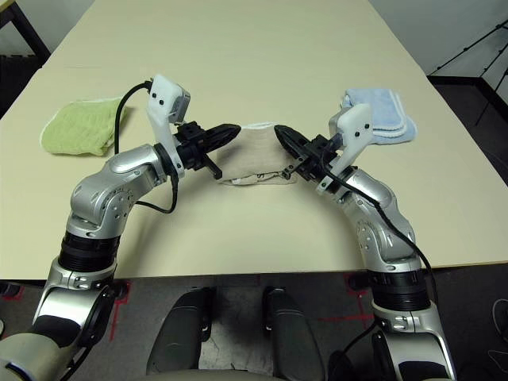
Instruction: Fold the towel and set it aside.
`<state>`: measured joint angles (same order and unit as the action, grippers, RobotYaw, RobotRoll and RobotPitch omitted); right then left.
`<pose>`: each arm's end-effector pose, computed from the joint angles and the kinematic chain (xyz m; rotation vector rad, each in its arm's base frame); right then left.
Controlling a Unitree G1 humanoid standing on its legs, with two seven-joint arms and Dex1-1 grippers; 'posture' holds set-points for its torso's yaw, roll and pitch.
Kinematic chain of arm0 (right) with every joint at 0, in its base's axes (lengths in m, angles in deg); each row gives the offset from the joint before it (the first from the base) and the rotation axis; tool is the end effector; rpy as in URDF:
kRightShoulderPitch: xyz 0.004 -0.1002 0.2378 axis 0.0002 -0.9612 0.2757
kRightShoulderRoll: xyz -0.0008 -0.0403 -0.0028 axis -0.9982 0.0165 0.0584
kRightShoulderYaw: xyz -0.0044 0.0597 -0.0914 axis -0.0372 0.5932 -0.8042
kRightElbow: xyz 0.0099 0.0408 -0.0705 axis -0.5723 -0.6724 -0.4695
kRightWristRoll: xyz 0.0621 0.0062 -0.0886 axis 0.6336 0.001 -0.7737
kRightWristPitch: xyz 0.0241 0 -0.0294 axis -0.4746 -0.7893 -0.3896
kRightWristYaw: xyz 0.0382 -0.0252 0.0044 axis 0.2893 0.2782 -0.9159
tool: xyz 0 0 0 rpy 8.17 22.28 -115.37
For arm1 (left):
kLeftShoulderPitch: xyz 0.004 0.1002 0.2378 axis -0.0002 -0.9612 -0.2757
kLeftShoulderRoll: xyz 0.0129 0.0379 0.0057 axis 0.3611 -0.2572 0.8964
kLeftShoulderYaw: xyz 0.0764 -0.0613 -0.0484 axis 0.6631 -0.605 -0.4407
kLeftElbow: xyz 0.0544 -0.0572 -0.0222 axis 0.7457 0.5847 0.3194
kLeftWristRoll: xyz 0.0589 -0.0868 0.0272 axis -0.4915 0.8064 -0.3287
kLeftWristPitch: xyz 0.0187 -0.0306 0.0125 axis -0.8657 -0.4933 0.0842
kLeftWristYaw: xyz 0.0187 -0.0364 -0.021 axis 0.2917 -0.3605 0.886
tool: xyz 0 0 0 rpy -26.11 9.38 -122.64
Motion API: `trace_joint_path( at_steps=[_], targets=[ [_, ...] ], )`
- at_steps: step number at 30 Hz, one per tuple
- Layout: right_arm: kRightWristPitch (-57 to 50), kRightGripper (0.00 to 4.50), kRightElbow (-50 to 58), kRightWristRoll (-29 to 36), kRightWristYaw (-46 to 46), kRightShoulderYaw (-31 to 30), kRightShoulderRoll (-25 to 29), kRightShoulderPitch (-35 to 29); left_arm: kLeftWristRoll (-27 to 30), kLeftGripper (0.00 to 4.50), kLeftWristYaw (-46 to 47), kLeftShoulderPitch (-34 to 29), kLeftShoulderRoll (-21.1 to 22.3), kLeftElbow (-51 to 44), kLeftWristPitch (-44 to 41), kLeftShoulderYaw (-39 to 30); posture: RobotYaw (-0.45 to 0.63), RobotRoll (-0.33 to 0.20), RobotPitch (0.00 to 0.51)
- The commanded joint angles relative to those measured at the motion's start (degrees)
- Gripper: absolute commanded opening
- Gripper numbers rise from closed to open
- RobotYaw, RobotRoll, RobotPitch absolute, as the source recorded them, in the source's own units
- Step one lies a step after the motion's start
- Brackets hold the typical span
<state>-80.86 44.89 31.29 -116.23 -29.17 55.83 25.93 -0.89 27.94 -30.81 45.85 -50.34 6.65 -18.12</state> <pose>0.2708 -0.1896 0.1549 -0.0402 -0.2178 0.6649 0.2921 0.1304 0.1982 0.0544 -0.0265 -0.9056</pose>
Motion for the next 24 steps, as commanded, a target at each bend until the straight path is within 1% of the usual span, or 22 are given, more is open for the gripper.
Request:
trace_joint_path(
  at_steps=[1, 5, 11, 16, 20, 24],
  targets=[
    [2.4, 0.02, -5.4, -3.1, 0.6, -0.4, 0.5, -0.5, -3.6, 0.00, -1.3, -1.0, -0.5, 5.1, 3.6, 3.2, 0.12, 0.000, 0.175],
    [4.3, 0.02, -10.7, -5.1, 0.2, -1.5, -0.4, 0.5, -6.6, 0.00, -2.8, -1.4, -0.7, 10.6, 7.1, 5.3, 0.10, 0.000, 0.184],
    [6.7, 0.02, -18.6, -7.7, 0.3, -2.6, -1.8, 1.1, -12.0, 0.00, -4.4, -3.2, -0.4, 15.2, 10.9, 9.7, 0.10, 0.000, 0.191],
    [6.9, 0.02, -21.3, -8.6, -0.3, -3.2, -2.2, -0.5, -15.7, 0.00, -4.8, -3.7, -1.1, 17.9, 14.1, 11.8, 0.11, 0.000, 0.196],
    [7.3, 0.02, -22.5, -9.6, -1.1, -3.6, -1.6, -3.2, -16.9, 0.00, -5.0, -4.0, -2.1, 19.2, 14.8, 12.2, 0.11, 0.000, 0.198],
    [7.8, 0.02, -21.6, -9.5, -0.9, -3.0, -1.6, -3.6, -18.0, 0.00, -4.9, -3.8, -2.7, 20.6, 15.8, 11.9, 0.10, 0.000, 0.197]
  ],
)
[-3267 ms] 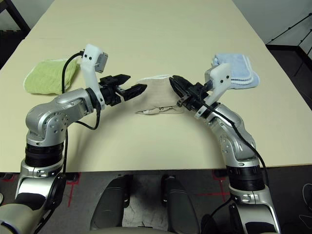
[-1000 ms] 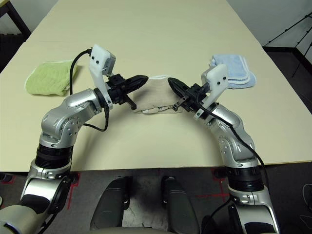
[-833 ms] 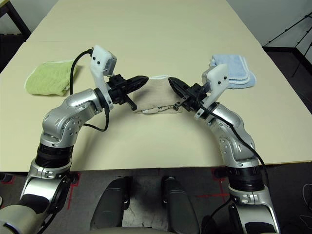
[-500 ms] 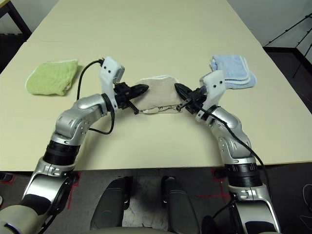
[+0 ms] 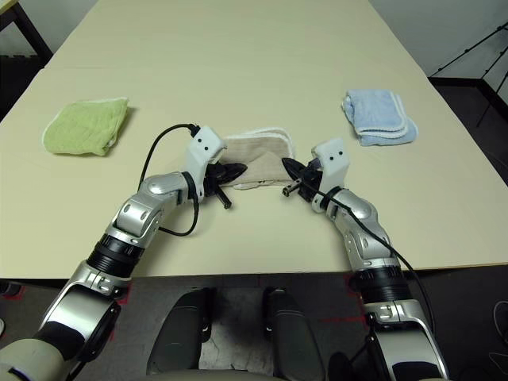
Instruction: Fold the towel and set it aside.
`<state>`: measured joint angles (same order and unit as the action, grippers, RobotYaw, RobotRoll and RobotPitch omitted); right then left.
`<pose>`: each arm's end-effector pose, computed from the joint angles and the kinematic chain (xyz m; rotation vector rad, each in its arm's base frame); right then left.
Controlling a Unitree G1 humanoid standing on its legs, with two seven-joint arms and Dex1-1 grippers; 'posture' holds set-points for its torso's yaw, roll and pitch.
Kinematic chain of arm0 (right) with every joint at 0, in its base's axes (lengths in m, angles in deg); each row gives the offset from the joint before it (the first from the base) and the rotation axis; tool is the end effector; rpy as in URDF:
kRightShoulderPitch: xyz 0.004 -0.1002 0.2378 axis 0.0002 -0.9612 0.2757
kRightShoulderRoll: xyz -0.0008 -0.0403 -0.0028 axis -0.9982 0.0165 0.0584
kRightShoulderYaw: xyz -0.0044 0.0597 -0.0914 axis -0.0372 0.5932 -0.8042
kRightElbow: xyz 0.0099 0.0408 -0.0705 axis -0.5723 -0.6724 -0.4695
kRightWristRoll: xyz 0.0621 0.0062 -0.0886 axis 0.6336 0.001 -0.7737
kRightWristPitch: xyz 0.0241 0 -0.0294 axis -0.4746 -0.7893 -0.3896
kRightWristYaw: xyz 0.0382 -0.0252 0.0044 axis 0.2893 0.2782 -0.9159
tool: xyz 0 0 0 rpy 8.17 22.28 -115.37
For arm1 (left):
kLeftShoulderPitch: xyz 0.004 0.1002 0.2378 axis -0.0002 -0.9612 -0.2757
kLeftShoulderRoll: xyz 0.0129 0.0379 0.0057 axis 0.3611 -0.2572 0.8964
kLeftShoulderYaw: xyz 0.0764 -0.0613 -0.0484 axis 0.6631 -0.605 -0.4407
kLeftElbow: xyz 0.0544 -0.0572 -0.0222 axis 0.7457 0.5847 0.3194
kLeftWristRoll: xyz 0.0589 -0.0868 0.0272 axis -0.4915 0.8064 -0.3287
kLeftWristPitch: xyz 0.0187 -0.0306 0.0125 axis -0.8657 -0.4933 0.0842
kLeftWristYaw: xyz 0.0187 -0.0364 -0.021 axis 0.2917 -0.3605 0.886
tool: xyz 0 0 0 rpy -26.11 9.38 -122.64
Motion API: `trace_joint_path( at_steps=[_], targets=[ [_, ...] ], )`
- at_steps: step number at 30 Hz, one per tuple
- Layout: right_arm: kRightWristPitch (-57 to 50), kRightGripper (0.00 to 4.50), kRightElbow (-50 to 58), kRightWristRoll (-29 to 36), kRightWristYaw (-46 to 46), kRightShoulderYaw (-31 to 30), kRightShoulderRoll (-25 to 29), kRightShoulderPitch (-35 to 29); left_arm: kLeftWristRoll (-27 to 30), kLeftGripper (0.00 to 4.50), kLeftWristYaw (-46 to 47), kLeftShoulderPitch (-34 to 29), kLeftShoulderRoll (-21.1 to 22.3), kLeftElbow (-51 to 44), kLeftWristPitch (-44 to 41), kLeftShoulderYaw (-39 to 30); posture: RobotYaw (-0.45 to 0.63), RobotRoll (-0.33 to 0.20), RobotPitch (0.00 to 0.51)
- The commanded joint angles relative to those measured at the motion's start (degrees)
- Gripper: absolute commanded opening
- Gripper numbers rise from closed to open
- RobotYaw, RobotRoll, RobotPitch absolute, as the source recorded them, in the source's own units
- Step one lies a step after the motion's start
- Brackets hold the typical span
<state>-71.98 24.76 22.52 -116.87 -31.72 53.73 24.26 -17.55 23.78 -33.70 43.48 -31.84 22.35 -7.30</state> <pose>0.2825 -0.1976 0.0868 -0.0777 0.0251 0.5780 0.3089 0.1132 0.1295 0.2910 0.1392 -0.9097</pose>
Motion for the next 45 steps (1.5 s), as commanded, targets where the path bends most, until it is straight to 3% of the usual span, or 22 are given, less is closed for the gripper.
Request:
trace_joint_path(
  at_steps=[1, 15, 26, 37, 42, 45],
  targets=[
    [-1.1, 0.02, -1.1, -0.6, -0.1, -0.2, 0.5, -1.8, -1.4, 0.00, -0.8, -0.8, -0.5, 2.0, 0.1, 0.9, 0.10, 0.000, 0.197],
    [-5.8, 0.02, 8.4, 5.8, -2.1, 3.8, 3.1, 8.0, 4.6, 0.00, -0.8, 9.3, -0.1, -7.4, -9.3, -8.6, 0.10, 0.000, 0.195],
    [-3.4, 0.02, -8.1, 0.2, -0.5, 1.0, 0.6, 16.2, -0.7, 0.00, -2.6, 11.8, -0.3, 7.9, -0.5, -5.1, 0.10, 0.000, 0.211],
    [-2.0, 0.02, -22.2, -3.5, 0.0, -0.8, -2.3, 17.8, -5.4, 0.00, -2.3, 12.3, -2.3, 22.0, 7.6, -3.7, 0.10, 0.000, 0.226],
    [-0.2, 0.02, -22.9, -4.0, 0.1, -0.6, -3.0, 17.7, -5.1, 0.00, -2.6, 12.9, -2.7, 23.2, 8.4, -4.9, 0.10, 0.000, 0.222],
    [0.3, 0.02, -20.0, -2.7, -0.4, 0.6, -2.5, 18.0, -1.1, 0.00, -3.5, 13.5, -3.1, 20.2, 8.1, -8.8, 0.11, 0.000, 0.200]
  ],
)
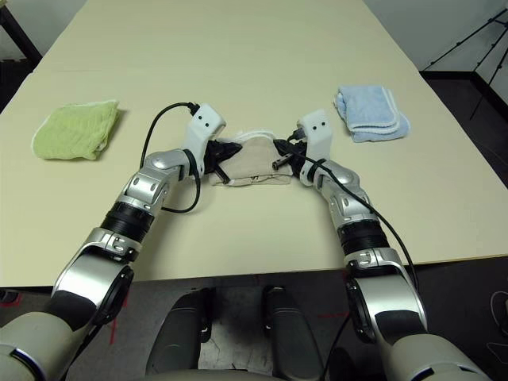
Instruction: Fold the towel and set it aside.
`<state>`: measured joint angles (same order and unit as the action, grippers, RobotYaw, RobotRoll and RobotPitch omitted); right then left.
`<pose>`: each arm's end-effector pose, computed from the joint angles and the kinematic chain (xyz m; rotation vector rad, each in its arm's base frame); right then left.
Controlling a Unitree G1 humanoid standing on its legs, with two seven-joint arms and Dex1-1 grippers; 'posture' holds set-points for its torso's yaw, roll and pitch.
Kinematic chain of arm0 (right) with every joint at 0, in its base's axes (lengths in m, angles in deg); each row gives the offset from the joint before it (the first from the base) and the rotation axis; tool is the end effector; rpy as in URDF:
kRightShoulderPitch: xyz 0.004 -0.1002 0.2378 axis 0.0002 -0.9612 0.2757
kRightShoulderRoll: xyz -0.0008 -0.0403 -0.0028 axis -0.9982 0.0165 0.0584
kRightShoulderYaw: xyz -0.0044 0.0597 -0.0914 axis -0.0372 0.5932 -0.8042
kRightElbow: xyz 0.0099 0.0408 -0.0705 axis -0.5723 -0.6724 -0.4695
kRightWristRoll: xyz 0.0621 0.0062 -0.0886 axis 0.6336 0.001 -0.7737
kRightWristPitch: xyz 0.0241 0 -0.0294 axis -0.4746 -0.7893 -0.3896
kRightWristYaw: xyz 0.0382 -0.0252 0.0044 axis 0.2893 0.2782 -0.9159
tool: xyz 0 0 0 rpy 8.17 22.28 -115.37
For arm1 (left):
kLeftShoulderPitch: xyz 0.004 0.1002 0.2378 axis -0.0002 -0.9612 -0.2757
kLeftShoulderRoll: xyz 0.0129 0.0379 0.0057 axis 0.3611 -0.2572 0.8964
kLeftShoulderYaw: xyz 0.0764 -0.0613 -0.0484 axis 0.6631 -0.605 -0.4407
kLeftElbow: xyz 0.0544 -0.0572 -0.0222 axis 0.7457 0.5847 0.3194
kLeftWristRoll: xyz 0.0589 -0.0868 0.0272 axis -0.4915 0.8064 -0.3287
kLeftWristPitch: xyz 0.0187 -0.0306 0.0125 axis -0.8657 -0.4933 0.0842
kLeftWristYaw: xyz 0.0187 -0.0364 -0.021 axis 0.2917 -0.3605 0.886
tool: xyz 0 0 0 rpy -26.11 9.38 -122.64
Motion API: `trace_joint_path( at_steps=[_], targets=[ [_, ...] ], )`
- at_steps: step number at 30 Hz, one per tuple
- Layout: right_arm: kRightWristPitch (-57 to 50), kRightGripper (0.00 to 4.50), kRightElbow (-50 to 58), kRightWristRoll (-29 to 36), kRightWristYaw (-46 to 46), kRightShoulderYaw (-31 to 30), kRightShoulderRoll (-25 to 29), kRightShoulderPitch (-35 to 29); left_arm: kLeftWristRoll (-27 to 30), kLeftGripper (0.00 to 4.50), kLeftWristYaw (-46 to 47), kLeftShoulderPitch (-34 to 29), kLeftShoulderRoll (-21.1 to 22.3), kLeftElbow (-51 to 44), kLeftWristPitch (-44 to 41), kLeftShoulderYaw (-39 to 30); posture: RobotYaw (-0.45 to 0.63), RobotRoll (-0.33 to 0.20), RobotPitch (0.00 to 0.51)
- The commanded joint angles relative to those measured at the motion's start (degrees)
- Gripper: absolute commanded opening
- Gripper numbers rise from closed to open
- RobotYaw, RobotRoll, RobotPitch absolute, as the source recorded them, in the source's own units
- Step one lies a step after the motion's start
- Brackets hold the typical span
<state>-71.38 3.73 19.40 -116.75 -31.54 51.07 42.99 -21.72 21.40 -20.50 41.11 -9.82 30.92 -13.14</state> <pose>0.3377 -0.1777 0.1124 -0.0777 0.0593 0.5809 0.3520 0.1213 0.1476 0.3103 0.1224 -0.8371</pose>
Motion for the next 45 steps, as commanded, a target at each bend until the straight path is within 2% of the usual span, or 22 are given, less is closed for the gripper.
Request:
trace_joint_path(
  at_steps=[1, 3, 6, 10, 14, 16, 23, 30, 38, 42, 45],
  targets=[
    [-0.3, 0.02, 2.4, 0.9, -0.8, 0.9, 0.4, -0.8, 4.9, 0.00, -1.4, 0.5, -1.0, -3.0, -0.8, -4.7, 0.11, 0.000, 0.200],
    [-1.4, 0.51, 7.0, 2.5, -2.2, 1.7, 1.4, -1.8, 8.1, 0.00, -2.4, 0.6, -0.5, -6.2, -1.8, -7.6, 0.11, 0.000, 0.186],
    [-2.5, 1.50, 13.4, 3.7, -3.4, 2.0, 3.2, -4.1, 10.6, 0.65, -3.9, -0.5, 0.9, -10.7, -3.0, -9.6, 0.11, 0.000, 0.179],
    [-3.9, 2.98, 25.9, 6.9, -5.0, 3.4, 5.1, -12.2, 14.6, 2.07, -6.5, -4.8, 4.1, -19.7, -6.4, -11.6, 0.11, 0.000, 0.171],
    [-4.6, 4.50, 35.4, 9.8, -6.2, 4.2, 6.2, -20.0, 16.4, 3.70, -7.7, -9.4, 6.1, -25.7, -7.1, -12.0, 0.10, 0.000, 0.168],
    [-4.2, 4.50, 39.7, 11.4, -6.7, 5.3, 6.8, -24.0, 16.9, 4.47, -8.1, -11.5, 7.2, -27.6, -6.9, -12.7, 0.10, 0.000, 0.165],
    [0.5, 4.50, 45.9, 14.7, -9.8, 9.4, 9.0, -35.6, 18.0, 4.47, -7.4, -14.8, 10.6, -29.3, -10.2, -13.5, 0.08, 0.000, 0.156],
    [5.5, 4.50, 44.3, 15.3, -13.1, 11.5, 11.0, -42.1, 17.2, 4.47, -4.9, -15.1, 12.0, -28.9, -16.0, -12.7, 0.07, 0.000, 0.155],
    [8.8, 4.50, 40.8, 15.2, -14.6, 12.0, 11.7, -42.8, 18.1, 4.47, -4.9, -15.7, 11.9, -29.7, -16.5, -13.0, 0.07, 0.000, 0.159],
    [9.0, 4.50, 40.0, 15.8, -15.2, 11.9, 11.8, -42.5, 16.0, 4.47, -6.7, -18.0, 13.1, -31.7, -8.8, -12.7, 0.08, 0.000, 0.162],
    [9.7, 4.50, 39.4, 16.3, -15.9, 12.2, 11.7, -42.5, 16.0, 4.47, -8.8, -18.7, 15.1, -32.0, -8.6, -11.7, 0.08, 0.000, 0.163]
  ],
)
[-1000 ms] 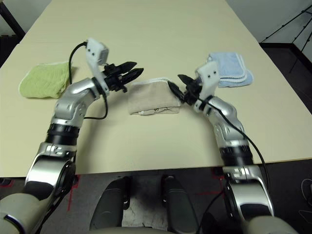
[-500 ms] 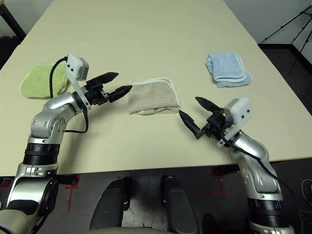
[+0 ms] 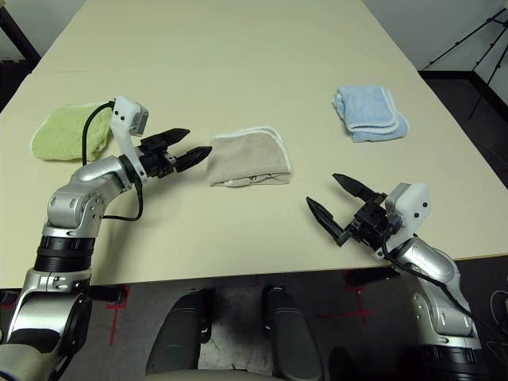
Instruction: Fold the towel and set it aside.
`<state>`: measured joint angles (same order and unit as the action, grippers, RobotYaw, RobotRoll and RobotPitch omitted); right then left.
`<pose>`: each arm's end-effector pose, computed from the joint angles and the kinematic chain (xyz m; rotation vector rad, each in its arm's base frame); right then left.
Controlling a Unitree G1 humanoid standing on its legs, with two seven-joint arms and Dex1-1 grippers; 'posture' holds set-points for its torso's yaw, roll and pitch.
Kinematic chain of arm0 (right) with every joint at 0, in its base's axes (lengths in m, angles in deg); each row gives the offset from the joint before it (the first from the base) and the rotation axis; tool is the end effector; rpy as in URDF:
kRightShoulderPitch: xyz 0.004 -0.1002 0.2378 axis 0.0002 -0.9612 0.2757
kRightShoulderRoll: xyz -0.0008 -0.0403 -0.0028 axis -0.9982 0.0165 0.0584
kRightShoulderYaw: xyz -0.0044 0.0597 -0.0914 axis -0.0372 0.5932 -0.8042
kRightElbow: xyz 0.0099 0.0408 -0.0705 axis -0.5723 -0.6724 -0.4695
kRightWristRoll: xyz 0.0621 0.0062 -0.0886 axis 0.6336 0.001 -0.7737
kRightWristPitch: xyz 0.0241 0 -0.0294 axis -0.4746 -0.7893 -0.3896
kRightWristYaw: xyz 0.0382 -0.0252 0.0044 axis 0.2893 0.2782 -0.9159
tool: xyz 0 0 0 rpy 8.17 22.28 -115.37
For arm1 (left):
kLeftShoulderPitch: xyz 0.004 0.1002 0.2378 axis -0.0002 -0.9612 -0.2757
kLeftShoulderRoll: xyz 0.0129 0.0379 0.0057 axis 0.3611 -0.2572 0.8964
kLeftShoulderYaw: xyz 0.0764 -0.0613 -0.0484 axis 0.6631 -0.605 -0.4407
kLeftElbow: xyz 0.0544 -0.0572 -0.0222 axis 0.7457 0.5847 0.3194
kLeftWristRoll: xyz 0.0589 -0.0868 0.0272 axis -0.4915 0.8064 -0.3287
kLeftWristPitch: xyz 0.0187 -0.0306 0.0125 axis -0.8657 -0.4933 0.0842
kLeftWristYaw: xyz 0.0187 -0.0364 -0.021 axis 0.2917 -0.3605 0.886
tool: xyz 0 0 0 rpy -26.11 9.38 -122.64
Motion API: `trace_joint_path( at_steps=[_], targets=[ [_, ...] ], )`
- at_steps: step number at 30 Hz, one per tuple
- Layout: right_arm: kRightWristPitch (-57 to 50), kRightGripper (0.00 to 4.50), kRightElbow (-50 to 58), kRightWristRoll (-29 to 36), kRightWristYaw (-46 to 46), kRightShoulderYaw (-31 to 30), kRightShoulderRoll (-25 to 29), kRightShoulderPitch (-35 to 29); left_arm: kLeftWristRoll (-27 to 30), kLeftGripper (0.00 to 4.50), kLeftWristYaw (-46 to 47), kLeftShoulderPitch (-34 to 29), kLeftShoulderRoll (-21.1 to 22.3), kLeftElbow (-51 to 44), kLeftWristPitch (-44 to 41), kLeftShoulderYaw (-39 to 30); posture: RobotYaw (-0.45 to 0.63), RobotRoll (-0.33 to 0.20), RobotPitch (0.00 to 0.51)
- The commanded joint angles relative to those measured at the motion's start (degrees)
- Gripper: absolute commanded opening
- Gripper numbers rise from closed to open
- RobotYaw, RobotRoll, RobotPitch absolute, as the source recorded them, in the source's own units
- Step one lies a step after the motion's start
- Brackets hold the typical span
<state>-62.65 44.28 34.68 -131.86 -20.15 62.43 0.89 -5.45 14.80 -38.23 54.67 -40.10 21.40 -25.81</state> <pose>0.1981 -0.2658 0.0925 -0.1079 -0.1448 0.6753 0.2968 0.2090 0.1675 0.1343 -0.0185 -0.8207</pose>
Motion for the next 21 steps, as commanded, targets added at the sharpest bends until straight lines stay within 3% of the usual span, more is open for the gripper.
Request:
trace_joint_path(
  at_steps=[1, 12, 21],
  targets=[
    [0.8, 4.50, -1.2, 1.6, -0.9, 1.1, 0.3, -0.6, -0.2, 4.47, -2.3, -1.1, 1.9, -1.9, 0.4, 1.1, 0.09, 0.000, 0.165],
    [-5.0, 4.50, 1.5, 7.8, -3.1, 2.0, 3.3, -2.1, -0.5, 4.47, -3.9, -0.4, 3.1, -1.1, -2.2, 3.0, 0.08, 0.000, 0.166],
    [-5.2, 4.50, -1.2, 6.7, -10.6, 0.2, 8.2, -0.7, -2.9, 4.47, -6.2, -0.7, 5.5, 0.8, -1.2, 4.7, 0.09, 0.000, 0.159]
  ],
)
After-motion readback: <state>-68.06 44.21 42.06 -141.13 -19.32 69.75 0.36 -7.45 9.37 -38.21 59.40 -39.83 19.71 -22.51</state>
